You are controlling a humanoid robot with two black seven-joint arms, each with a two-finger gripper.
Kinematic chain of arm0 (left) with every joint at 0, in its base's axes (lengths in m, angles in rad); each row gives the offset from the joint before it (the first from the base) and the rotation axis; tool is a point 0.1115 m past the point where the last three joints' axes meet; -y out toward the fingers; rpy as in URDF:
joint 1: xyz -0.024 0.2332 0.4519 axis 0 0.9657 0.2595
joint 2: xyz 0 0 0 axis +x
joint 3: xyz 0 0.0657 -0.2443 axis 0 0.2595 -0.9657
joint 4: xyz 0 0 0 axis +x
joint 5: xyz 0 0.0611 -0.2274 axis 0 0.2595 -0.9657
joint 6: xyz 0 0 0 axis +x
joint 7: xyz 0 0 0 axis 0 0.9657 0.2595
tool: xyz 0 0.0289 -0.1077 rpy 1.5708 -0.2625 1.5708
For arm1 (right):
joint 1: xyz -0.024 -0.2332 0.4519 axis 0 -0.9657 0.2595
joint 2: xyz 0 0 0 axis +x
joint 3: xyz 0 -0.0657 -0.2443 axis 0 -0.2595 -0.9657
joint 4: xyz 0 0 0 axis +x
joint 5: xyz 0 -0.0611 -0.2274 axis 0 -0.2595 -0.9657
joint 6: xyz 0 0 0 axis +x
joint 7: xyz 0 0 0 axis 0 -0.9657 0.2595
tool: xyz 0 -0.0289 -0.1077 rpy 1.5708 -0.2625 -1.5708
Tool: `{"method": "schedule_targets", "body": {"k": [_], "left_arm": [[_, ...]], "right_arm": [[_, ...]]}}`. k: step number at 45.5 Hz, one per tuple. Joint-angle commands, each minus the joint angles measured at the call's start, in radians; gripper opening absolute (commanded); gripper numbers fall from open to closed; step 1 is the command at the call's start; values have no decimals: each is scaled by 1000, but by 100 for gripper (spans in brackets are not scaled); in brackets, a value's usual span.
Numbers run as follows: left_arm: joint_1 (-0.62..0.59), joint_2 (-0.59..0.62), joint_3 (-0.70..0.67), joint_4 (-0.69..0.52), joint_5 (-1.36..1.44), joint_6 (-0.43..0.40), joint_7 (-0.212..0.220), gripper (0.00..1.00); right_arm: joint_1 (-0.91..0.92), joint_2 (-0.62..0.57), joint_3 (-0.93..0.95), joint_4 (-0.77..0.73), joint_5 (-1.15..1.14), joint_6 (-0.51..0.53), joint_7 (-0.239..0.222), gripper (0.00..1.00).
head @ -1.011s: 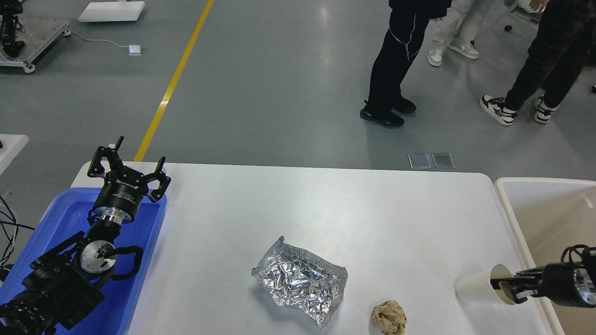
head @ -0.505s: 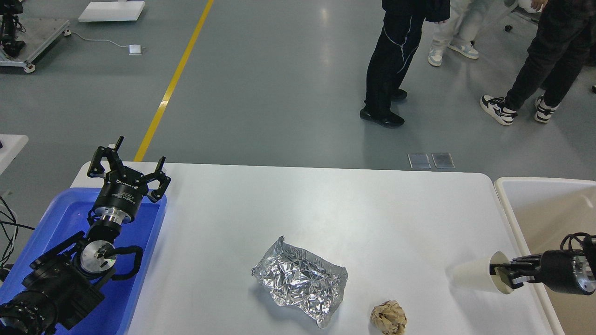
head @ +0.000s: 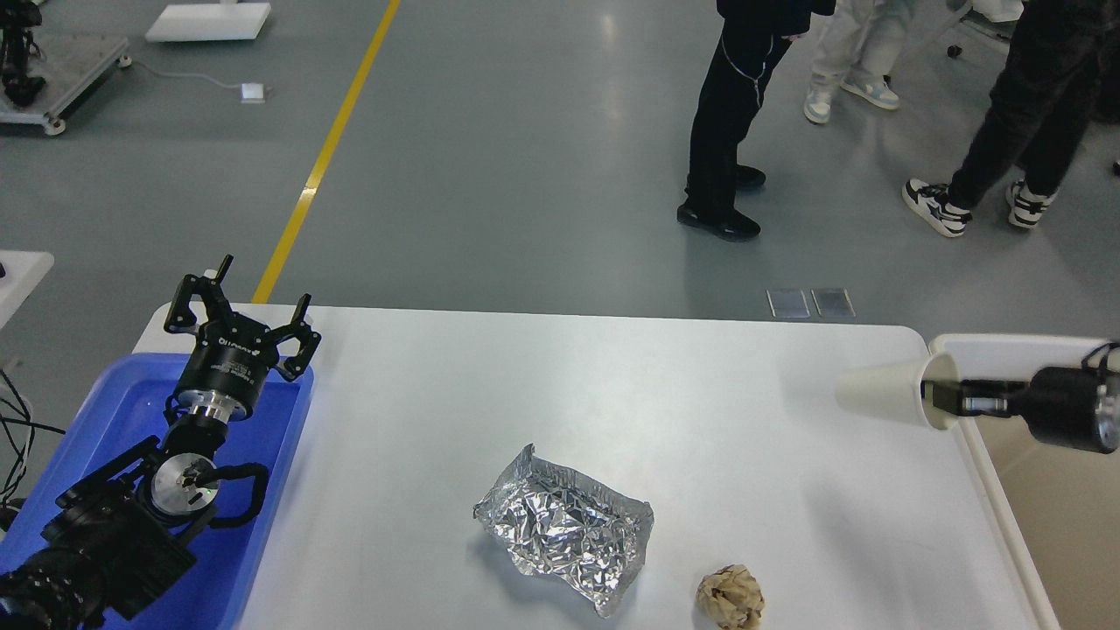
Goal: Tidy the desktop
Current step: 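Lift the white paper cup with the right gripper toward the bin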
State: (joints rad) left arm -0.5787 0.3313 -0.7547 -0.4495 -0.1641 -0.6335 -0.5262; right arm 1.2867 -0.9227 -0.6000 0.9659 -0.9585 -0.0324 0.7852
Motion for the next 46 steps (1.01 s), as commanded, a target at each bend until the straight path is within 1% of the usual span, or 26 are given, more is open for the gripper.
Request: {"method": "schedule_targets", "body": {"k": [1, 6, 13, 16, 23, 26, 28, 33, 36, 38, 40, 42, 46], "left_arm": [[0, 0, 0, 0, 0, 0, 0, 100], [-1, 0, 0, 0, 0, 0, 0, 100], [-1, 0, 0, 0, 0, 0, 0, 100], [-1, 0, 0, 2, 0, 0, 0, 100], [-1, 0, 0, 0, 0, 0, 0, 100], [0, 0, 0, 2, 0, 0, 0, 100], [-1, 0, 0, 0, 0, 0, 0, 100], [-1, 0, 0, 0, 0, 0, 0, 100], [-1, 0, 0, 0, 0, 0, 0, 100], [0, 0, 0, 0, 0, 0, 0, 100], [0, 0, 0, 2, 0, 0, 0, 100], [-1, 0, 0, 0, 0, 0, 0, 100], [0, 0, 0, 0, 0, 0, 0, 100]], "right_arm": [[158, -88, 75, 57, 112, 186, 0, 0], [175, -94, 89, 53, 113, 212, 0, 0], [164, -93, 91, 42, 170, 215, 0, 0], [157, -82, 80, 13, 211, 215, 0, 0], [106, -48, 71, -127, 287, 216, 0, 0], [69, 5, 71, -225, 319, 216, 0, 0], [33, 47, 69, -326, 346, 219, -7, 0], [-70, 132, 72, -580, 388, 256, -87, 0], [-135, 208, 75, -770, 400, 296, -133, 0], [-179, 258, 84, -904, 406, 328, -173, 0], [-219, 306, 92, -1022, 414, 357, -223, 0], [-247, 340, 92, -1101, 426, 368, -276, 0], [-259, 361, 94, -1130, 461, 365, -397, 0]]}}
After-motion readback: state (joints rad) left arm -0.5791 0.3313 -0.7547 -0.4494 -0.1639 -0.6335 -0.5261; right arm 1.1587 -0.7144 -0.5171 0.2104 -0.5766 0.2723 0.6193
